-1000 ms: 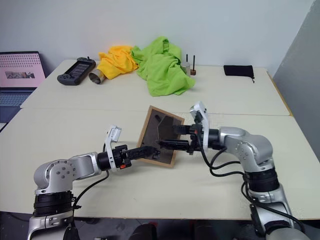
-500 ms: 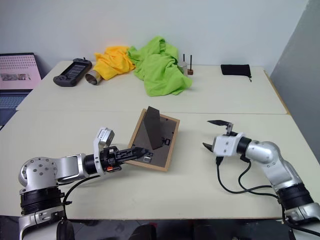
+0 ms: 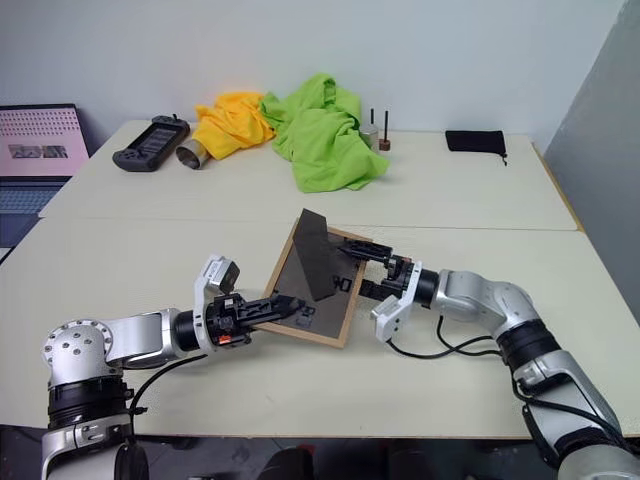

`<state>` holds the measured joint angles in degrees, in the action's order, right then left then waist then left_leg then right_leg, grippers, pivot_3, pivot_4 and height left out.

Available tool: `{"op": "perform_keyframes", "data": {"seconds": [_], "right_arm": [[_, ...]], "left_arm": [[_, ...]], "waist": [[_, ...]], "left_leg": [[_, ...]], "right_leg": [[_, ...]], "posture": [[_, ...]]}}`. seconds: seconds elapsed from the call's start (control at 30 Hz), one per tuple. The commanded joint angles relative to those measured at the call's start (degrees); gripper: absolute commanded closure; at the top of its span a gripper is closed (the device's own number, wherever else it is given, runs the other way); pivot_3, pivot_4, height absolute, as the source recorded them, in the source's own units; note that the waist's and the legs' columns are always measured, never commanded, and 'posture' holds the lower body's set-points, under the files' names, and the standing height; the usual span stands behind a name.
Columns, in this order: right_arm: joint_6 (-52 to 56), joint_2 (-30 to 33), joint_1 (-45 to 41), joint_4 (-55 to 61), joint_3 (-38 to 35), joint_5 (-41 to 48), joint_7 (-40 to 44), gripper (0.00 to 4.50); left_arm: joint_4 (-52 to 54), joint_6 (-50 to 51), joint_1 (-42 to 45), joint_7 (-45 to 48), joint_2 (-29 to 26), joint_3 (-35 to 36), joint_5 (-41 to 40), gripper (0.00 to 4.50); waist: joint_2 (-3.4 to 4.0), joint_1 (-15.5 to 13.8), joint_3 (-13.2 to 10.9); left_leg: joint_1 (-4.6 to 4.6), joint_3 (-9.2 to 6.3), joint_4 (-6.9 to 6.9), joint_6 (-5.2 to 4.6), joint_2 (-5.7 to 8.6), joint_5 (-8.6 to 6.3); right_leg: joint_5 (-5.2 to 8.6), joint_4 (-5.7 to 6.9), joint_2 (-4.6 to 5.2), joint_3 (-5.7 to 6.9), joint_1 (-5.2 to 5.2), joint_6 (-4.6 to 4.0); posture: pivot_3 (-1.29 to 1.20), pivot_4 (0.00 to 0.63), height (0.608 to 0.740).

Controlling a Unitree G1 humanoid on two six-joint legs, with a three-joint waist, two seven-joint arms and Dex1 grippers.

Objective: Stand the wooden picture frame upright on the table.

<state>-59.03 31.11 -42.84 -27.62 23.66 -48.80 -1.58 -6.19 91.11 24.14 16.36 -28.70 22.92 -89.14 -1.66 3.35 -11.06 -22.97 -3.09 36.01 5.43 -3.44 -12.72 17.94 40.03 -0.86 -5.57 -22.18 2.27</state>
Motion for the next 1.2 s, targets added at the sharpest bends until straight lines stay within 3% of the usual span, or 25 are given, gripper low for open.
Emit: {"op": "perform_keyframes", "data": {"seconds": [0.03, 0.23, 0.3, 0.5, 0.67, 0.73, 0.8, 0.93, 1.0, 1.2], "right_arm": [[-1.72, 0.13, -1.05, -0.54, -0.4, 1.14, -2.27, 0.99], [-2.55, 0.63, -1.38, -1.4, -0.44, 1.31, -2.93, 2.52], [-2.88, 0.92, -1.68, -1.8, -0.42, 1.24, -3.09, 2.82], [-2.47, 0.98, -2.1, -3.37, -0.91, 5.57, -0.38, 3.21], [-0.32, 0.67, -0.45, -1.98, -1.07, 22.96, 10.57, 3.21], [12.49, -0.34, 2.23, 1.89, -0.43, 42.01, 26.17, 3.21], [29.04, -2.13, 4.47, 7.04, -1.55, 58.69, 39.48, 3.21], [60.25, -5.24, 3.24, 13.15, -6.4, 77.69, 49.07, 3.21], [70.84, -6.71, 1.42, 12.58, -8.63, 82.49, 51.42, 3.21], [80.03, -11.35, -4.16, 0.22, -12.68, 81.77, 54.98, 3.21]], "left_arm": [[1.93, -2.71, -1.23, -2.26, -1.75, -0.88, -6.41, 3.22], [3.07, -6.41, -3.12, -4.58, -4.03, -3.78, -11.25, 3.22], [5.04, -7.02, -3.88, -3.79, -4.96, -4.63, -10.43, 2.53], [2.74, -10.19, -2.37, 1.77, -10.72, -3.29, -5.1, 1.38], [-2.7, -17.01, 1.86, 5.18, -15.99, 1.74, 0.77, 0.27], [3.38, -20.83, -1.01, 7.78, -19.81, 2.17, 7.71, 0.0], [8.29, -21.75, -3.67, 8.46, -21.69, 3.28, 9.83, 0.0], [19.88, -29.94, -7.89, 8.75, -22.87, -0.01, 21.52, 0.0], [23.26, -33.47, -8.85, 8.23, -22.08, -1.9, 26.6, 0.0], [28.49, -39.21, -11.56, 9.26, -19.78, -6.66, 35.19, 0.0]], "waist": [[0.0, 0.02, 0.0], [0.0, -0.03, 0.0], [0.0, -0.01, 0.0], [-0.02, -0.04, -0.01], [-0.11, 0.07, -0.06], [-0.11, 0.12, -0.06], [-0.16, 0.29, -0.07], [-0.09, -0.32, -0.14], [-0.07, -0.48, -0.15], [-0.07, -0.27, -0.15]], "left_leg": [[0.01, 0.01, 0.01, -0.01, 0.0, -0.01], [0.01, 0.0, 0.02, -0.05, 0.01, -0.03], [0.01, 0.01, 0.02, -0.05, 0.0, -0.03], [0.02, -0.02, 0.03, -0.06, 0.0, -0.03], [0.01, -0.05, 0.03, -0.18, -0.01, -0.09], [0.01, -0.01, 0.02, -0.18, -0.01, -0.09], [0.0, -0.01, -0.06, -0.14, -0.09, -0.08], [-0.02, -0.03, -0.06, -0.09, -0.12, -0.07], [-0.01, -0.05, -0.03, -0.17, -0.12, -0.11], [-0.01, 0.05, -0.04, -0.21, -0.1, -0.11]], "right_leg": [[0.0, 0.0, 0.0, -0.02, 0.0, 0.0], [-0.01, 0.03, 0.0, -0.01, 0.02, 0.0], [0.0, 0.03, 0.0, -0.02, 0.01, -0.01], [-0.01, 0.04, -0.02, 0.0, 0.01, -0.01], [-0.01, 0.03, -0.03, 0.05, 0.02, -0.02], [-0.01, 0.01, -0.02, 0.02, 0.02, -0.03], [-0.01, -0.12, -0.01, 0.02, 0.07, -0.03], [0.01, -0.1, 0.06, 0.1, 0.09, -0.07], [0.01, -0.06, 0.03, 0.13, 0.08, -0.07], [0.0, -0.08, -0.08, 0.04, -0.01, -0.06]], "posture": [[0.0, 0.15, 0.74], [0.0, 0.15, 0.74], [0.0, 0.15, 0.74], [0.0, 0.15, 0.74], [0.0, 0.15, 0.74], [0.0, 0.15, 0.74], [0.0, 0.15, 0.74], [0.0, 0.15, 0.74], [0.0, 0.15, 0.74], [0.0, 0.15, 0.74]]}}
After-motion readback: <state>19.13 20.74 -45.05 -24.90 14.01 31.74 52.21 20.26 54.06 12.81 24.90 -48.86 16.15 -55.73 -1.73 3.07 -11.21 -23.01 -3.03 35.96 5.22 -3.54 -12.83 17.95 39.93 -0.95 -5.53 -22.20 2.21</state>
